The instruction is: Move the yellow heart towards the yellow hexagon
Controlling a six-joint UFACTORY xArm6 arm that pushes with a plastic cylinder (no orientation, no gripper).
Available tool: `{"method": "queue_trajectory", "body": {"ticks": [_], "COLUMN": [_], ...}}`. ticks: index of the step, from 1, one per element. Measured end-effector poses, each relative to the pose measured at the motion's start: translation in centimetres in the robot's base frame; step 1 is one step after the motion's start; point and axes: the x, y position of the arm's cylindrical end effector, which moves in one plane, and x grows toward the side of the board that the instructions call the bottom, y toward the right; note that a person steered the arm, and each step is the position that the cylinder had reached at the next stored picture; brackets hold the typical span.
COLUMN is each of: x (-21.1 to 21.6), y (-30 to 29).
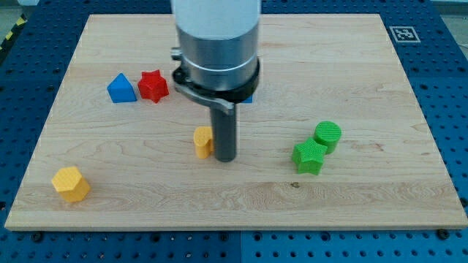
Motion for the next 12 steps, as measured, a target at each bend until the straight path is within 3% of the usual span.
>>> {"method": "queue_trajectory", "body": {"ticks": [1, 2, 4, 5, 9, 12], "x": [-1.7, -3.2, -3.2, -3.0, -0.1, 4.6], "y": [3.1, 2.6, -5.5, -6.6, -9.5, -10.5]}}
